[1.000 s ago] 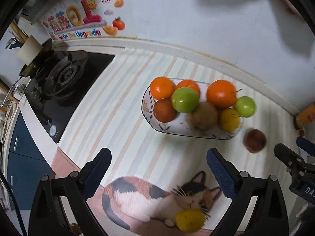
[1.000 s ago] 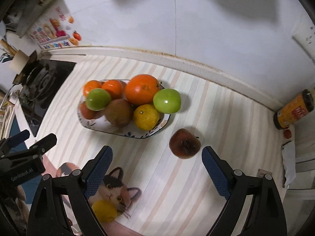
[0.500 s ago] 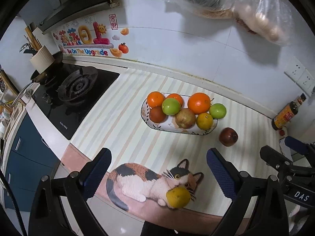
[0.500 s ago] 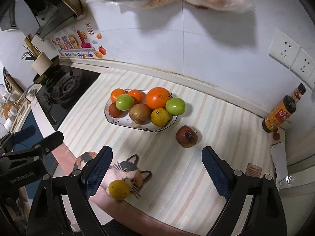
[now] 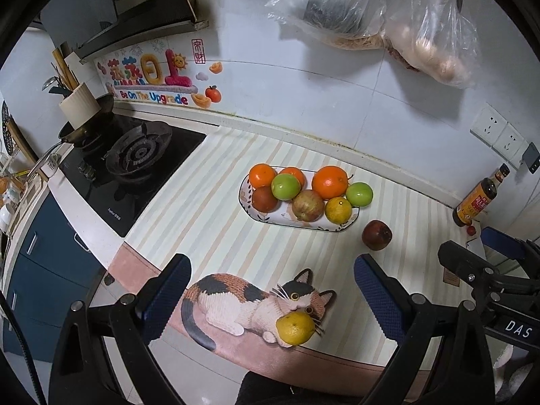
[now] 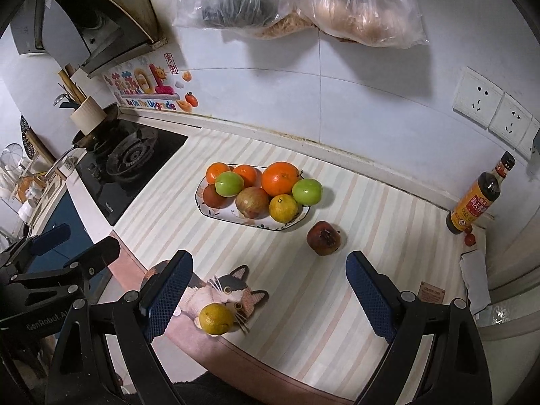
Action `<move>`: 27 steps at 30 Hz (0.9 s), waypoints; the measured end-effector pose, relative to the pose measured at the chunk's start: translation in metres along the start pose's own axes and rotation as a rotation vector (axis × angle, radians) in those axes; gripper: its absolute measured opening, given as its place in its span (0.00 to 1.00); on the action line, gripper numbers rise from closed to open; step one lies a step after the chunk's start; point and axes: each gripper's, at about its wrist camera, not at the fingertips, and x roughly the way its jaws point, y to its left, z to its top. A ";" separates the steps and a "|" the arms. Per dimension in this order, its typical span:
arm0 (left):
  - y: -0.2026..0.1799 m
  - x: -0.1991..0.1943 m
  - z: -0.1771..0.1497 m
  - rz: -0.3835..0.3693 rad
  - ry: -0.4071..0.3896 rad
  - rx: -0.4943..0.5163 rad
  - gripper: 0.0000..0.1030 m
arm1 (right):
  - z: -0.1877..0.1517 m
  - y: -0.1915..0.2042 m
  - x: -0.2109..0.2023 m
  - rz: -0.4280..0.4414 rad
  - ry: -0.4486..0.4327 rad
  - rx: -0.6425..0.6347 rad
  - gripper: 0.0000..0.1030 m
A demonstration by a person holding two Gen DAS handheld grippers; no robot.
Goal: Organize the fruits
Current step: 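Move both tools back toward the yellow citrus and dark red apple, then grasp the large yellow citrus with the left tool while the right tool grasps the dark red apple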
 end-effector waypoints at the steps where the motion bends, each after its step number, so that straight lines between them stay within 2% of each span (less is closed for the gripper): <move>1: 0.000 0.001 0.000 -0.007 0.002 -0.002 0.96 | 0.000 -0.002 0.001 0.006 -0.001 0.005 0.91; 7: -0.002 0.024 0.002 -0.008 0.038 -0.009 1.00 | 0.005 -0.023 0.020 0.039 0.028 0.074 0.95; 11: -0.004 0.060 -0.006 0.003 0.105 -0.013 1.00 | 0.009 -0.051 0.053 0.042 0.081 0.129 0.95; 20: -0.012 0.173 -0.075 -0.006 0.447 0.001 1.00 | -0.005 -0.105 0.159 0.034 0.254 0.205 0.95; 23: -0.015 0.199 -0.097 -0.036 0.534 -0.028 1.00 | -0.008 -0.111 0.187 0.028 0.285 0.203 0.94; 27: -0.023 0.221 -0.115 -0.082 0.610 -0.039 1.00 | -0.003 -0.114 0.227 0.011 0.320 0.190 0.94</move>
